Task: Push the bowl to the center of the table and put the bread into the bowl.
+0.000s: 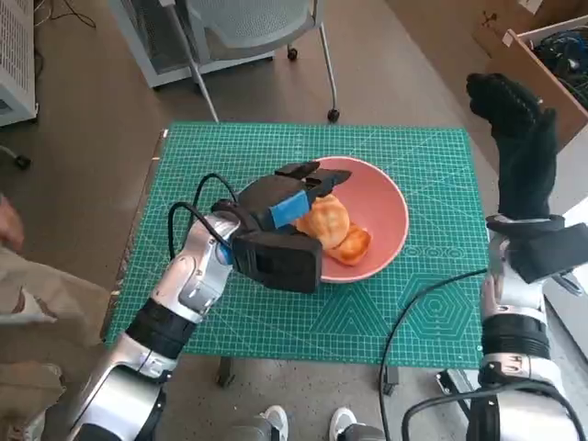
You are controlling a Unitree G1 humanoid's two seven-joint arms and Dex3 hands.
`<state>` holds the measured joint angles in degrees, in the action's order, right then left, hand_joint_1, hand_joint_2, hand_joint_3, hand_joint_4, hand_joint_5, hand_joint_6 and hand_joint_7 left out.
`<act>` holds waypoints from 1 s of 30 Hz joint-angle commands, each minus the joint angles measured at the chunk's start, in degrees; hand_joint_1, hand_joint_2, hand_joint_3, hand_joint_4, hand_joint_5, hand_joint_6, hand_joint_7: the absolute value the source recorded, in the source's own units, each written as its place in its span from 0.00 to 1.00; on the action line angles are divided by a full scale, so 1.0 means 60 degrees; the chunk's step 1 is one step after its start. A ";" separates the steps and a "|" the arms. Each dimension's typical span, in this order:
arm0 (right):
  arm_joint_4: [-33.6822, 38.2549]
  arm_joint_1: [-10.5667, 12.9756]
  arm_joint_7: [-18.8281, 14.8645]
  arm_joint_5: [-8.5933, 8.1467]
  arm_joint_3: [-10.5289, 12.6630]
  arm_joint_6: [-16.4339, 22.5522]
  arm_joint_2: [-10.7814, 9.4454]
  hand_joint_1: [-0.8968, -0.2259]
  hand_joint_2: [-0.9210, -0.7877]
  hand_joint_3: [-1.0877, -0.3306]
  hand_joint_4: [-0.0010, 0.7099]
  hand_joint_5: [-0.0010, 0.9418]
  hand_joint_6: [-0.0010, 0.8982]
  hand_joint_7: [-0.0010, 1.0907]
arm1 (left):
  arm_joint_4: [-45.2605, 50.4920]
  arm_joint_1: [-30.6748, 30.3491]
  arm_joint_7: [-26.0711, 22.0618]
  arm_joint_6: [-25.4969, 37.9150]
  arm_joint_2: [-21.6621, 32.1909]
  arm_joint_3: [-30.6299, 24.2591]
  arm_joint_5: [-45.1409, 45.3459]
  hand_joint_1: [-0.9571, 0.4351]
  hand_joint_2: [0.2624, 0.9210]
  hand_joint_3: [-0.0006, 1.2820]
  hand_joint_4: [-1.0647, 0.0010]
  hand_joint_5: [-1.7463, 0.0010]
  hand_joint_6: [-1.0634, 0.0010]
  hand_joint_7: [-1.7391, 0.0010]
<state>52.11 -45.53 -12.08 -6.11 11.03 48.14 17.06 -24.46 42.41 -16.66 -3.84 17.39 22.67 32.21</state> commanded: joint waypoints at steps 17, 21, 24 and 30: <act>-0.0644 0.0200 -0.0305 -0.0239 -0.0121 -0.0414 -0.0352 0.33 0.00 0.30 0.30 0.00 0.15 0.31 | -0.0865 -0.0067 -0.0703 -0.2801 -0.0555 -0.3524 -0.5652 0.09 1.00 0.36 1.00 1.00 0.92 0.96; -0.0972 0.0233 -0.0371 -0.0280 -0.0130 -0.0550 -0.0433 0.32 0.00 0.32 0.30 0.01 0.16 0.32 | -0.0679 -0.0150 -0.1029 -0.2962 -0.0888 -0.4291 -0.7003 0.11 1.00 0.39 1.00 1.00 0.91 0.96; -0.1203 0.0244 -0.0418 -0.0320 -0.0145 -0.0651 -0.0492 0.30 0.00 0.34 0.31 0.01 0.16 0.32 | -0.0254 -0.0274 -0.1158 -0.2709 -0.1110 -0.4672 -0.7800 0.12 1.00 0.40 1.00 1.00 0.91 0.96; -0.1661 0.0293 -0.0433 -0.0330 -0.0219 -0.0818 -0.0605 0.28 0.00 0.37 0.32 0.01 0.16 0.33 | 0.0580 -0.0508 -0.0971 -0.2208 -0.1222 -0.4999 -0.8330 0.15 1.00 0.38 1.00 1.00 0.90 0.95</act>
<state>42.85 -45.43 -14.14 -7.68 10.08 44.56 14.15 -23.24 40.60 -22.82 -18.50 10.63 -6.48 -16.60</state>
